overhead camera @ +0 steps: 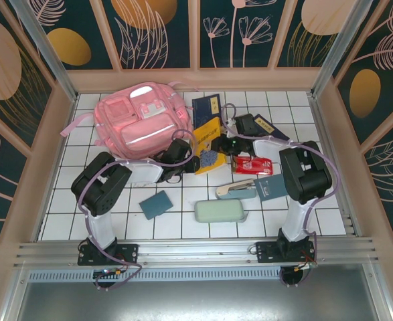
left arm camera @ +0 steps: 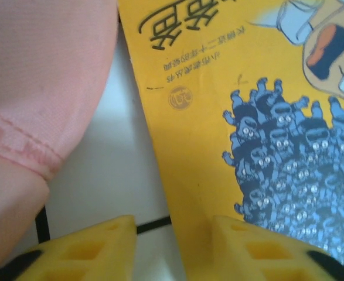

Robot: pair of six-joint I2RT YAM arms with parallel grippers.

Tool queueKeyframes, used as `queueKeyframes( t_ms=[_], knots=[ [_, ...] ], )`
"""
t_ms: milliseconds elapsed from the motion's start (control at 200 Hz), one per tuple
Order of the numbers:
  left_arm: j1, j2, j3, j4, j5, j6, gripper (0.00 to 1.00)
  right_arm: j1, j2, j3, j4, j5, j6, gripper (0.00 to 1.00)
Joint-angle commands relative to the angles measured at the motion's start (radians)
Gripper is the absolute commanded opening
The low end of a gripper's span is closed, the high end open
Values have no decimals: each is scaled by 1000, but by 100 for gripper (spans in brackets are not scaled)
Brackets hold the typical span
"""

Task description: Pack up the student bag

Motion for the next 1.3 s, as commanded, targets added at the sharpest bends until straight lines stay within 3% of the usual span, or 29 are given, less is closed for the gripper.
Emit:
queueKeyframes(
  t_ms=[0, 225, 526, 1076, 1191, 1291],
  knots=[
    [-8, -102, 65, -131, -56, 42, 48, -17, -127, -58, 133, -31, 43, 0],
    [-6, -203, 187, -337, -182, 165, 51, -25, -280, -172, 277, 7, 108, 0],
    [22, -151, 304, -584, -367, 373, 48, -20, -388, -249, 350, -6, 157, 0],
    [128, -51, 334, -681, -273, 463, 47, -8, -441, -289, 381, -18, 181, 0],
    [138, -29, 343, -689, -271, 470, 40, -8, -442, -293, 379, -15, 181, 0],
    [141, -23, 344, -688, -264, 470, 19, -7, -444, -293, 380, -11, 180, 0]
  ],
)
